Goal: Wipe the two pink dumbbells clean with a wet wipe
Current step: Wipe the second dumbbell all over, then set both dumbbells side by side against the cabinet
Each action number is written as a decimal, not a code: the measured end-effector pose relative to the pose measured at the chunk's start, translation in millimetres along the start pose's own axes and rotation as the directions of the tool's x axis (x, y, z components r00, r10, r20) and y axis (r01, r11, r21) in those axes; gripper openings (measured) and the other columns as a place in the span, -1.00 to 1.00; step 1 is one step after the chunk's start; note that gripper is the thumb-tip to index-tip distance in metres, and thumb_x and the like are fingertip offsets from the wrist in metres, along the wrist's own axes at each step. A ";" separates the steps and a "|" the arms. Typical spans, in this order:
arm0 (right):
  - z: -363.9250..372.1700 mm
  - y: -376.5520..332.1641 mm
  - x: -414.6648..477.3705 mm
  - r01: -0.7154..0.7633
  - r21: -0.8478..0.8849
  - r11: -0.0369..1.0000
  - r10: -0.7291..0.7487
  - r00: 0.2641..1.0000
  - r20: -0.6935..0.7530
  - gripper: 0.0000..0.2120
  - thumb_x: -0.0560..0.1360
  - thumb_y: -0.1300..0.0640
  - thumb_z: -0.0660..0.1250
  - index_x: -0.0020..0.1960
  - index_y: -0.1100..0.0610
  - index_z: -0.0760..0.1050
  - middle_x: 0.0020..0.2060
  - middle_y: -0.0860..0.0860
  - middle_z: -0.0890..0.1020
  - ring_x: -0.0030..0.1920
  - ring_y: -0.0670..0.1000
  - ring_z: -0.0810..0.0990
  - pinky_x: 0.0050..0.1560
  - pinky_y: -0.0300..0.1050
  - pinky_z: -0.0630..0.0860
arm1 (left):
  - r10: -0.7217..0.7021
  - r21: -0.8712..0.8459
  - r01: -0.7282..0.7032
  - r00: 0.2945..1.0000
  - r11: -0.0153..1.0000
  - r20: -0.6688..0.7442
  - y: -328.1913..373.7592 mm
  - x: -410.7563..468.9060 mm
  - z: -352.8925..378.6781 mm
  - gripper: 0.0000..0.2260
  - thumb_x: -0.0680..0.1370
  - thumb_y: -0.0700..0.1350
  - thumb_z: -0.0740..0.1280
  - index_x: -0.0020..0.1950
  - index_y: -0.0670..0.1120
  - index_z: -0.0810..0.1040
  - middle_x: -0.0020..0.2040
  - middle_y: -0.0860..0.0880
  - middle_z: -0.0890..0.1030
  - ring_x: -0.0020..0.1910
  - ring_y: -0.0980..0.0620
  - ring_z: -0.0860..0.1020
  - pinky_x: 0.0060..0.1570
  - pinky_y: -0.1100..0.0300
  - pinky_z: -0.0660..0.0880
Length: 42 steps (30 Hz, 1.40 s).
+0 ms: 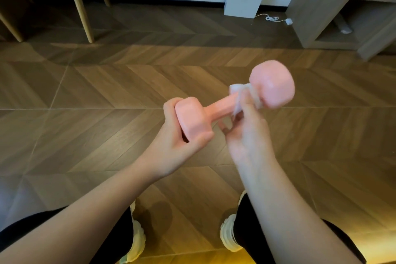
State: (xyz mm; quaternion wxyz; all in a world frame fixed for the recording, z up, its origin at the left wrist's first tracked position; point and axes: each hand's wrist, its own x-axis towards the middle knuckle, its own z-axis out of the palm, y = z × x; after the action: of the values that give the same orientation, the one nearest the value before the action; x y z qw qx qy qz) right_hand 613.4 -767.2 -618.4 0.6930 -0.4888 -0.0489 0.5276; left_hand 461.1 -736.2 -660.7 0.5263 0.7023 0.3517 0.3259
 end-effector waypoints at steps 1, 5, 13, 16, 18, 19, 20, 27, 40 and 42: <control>1.4 9.9 -3.8 -0.046 -0.038 0.998 0.046 0.999 0.009 -0.84 0.52 0.03 0.38 0.01 0.10 0.61 -0.21 -0.04 0.63 -0.14 -0.04 0.55 -0.10 -0.14 0.46 | 0.079 0.072 -0.077 0.997 0.994 -0.025 1.6 -2.4 -0.4 -0.41 0.45 0.19 0.38 0.27 0.11 0.08 0.14 0.43 0.32 0.13 0.27 0.48 -0.02 0.39 0.46; 7.5 30.6 -12.8 -0.193 -0.133 0.972 0.199 0.979 0.035 -0.76 0.47 0.00 0.43 0.09 0.08 0.63 -0.18 -0.02 0.73 -0.13 -0.07 0.71 -0.06 -0.11 0.61 | 0.229 0.257 -0.214 0.973 0.942 -0.030 10.4 1.4 -13.5 -0.37 0.45 0.27 0.38 0.31 0.19 0.04 0.22 0.34 0.30 0.14 0.29 0.48 -0.02 0.44 0.43; 1.5 -4.6 9.0 -0.032 -0.053 0.998 0.032 0.999 -0.006 -0.73 0.58 -0.02 0.33 -0.21 0.05 0.68 -0.14 0.00 0.68 0.08 0.06 0.57 0.08 0.03 0.39 | 0.221 0.324 -0.205 0.975 0.924 -0.013 3.0 6.4 -17.6 -0.39 0.43 0.27 0.37 0.28 0.20 0.05 0.13 0.15 0.34 0.09 0.25 0.47 -0.05 0.36 0.46; -1.5 28.7 8.3 -0.123 -0.171 0.978 0.130 0.991 0.029 -0.80 0.53 0.02 0.39 0.03 0.13 0.65 -0.22 -0.02 0.65 -0.09 -0.01 0.61 0.03 -0.03 0.54 | 0.083 0.171 -0.075 0.996 0.982 -0.036 -10.7 0.4 -6.2 -0.42 0.42 0.27 0.39 0.19 0.28 0.03 0.12 0.12 0.42 -0.02 0.25 0.57 -0.14 0.38 0.47; -7.4 39.6 17.1 -0.171 -0.216 0.961 0.181 0.983 0.026 -0.72 0.52 0.00 0.40 0.12 0.15 0.63 -0.17 -0.01 0.70 -0.13 -0.05 0.68 -0.01 -0.07 0.61 | -0.064 0.061 0.067 0.996 0.996 -0.062 -23.5 1.3 3.1 -0.40 0.37 0.28 0.42 0.17 0.28 0.06 0.15 -0.02 0.45 -0.02 0.09 0.60 -0.18 0.29 0.52; -11.6 42.6 25.8 -0.185 -0.232 0.955 0.195 0.981 0.017 -0.72 0.53 0.00 0.39 0.12 0.16 0.63 -0.16 -0.01 0.71 -0.13 -0.05 0.68 -0.06 -0.10 0.60 | -0.129 0.040 0.133 0.989 0.990 -0.072 -31.8 4.5 8.3 -0.34 0.33 0.30 0.42 0.21 0.26 0.05 0.22 -0.08 0.42 0.07 0.02 0.58 -0.12 0.20 0.55; -16.6 46.1 36.0 -0.203 -0.242 0.949 0.210 0.978 0.001 -0.75 0.54 0.01 0.39 0.10 0.15 0.63 -0.14 0.00 0.71 -0.13 -0.05 0.67 -0.12 -0.12 0.58 | -0.190 0.044 0.194 0.978 0.980 -0.080 -40.9 8.6 14.3 -0.27 0.30 0.32 0.42 0.26 0.20 0.04 0.27 -0.11 0.38 0.19 0.00 0.53 0.00 0.08 0.57; -66.9 105.5 118.8 -0.371 -0.280 0.885 0.335 0.927 -0.168 -0.85 0.57 0.08 0.37 0.08 0.11 0.60 -0.10 0.05 0.69 -0.10 0.01 0.65 -0.22 -0.10 0.55 | -0.522 0.052 0.519 0.848 0.853 0.087 -122.7 32.8 32.2 -0.21 0.23 0.44 0.37 0.26 0.16 0.06 0.09 0.20 0.44 -0.11 0.60 0.45 -0.28 0.61 0.38; -133.2 198.0 229.7 -0.504 -0.669 0.547 0.428 0.855 -0.293 -0.89 0.49 0.09 0.47 -0.05 0.09 0.58 -0.11 0.00 0.65 -0.07 -0.02 0.61 -0.01 -0.08 0.55 | -0.736 0.426 0.749 0.634 0.507 -0.239 -308.6 75.6 1.8 -0.66 0.62 -0.01 0.30 0.37 -0.09 0.47 0.22 -0.09 0.54 -0.11 0.08 0.52 -0.36 0.38 0.39; -139.2 208.6 241.9 -0.500 -0.720 0.482 0.439 0.848 -0.295 -0.88 0.50 0.05 0.46 -0.09 0.05 0.54 -0.09 -0.02 0.63 -0.03 -0.03 0.59 0.00 -0.09 0.51 | -0.742 0.443 0.758 0.619 0.479 -0.258 -328.5 87.8 2.9 -0.66 0.63 -0.02 0.28 0.35 -0.13 0.46 0.20 -0.12 0.55 -0.03 0.00 0.48 -0.17 0.20 0.38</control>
State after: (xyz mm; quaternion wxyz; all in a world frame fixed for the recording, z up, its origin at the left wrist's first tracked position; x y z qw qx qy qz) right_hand 658.2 -673.1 -950.9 0.2438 -0.7500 -0.1108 0.6048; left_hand 461.3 -598.9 -971.7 0.4027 0.5849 0.7034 -0.0318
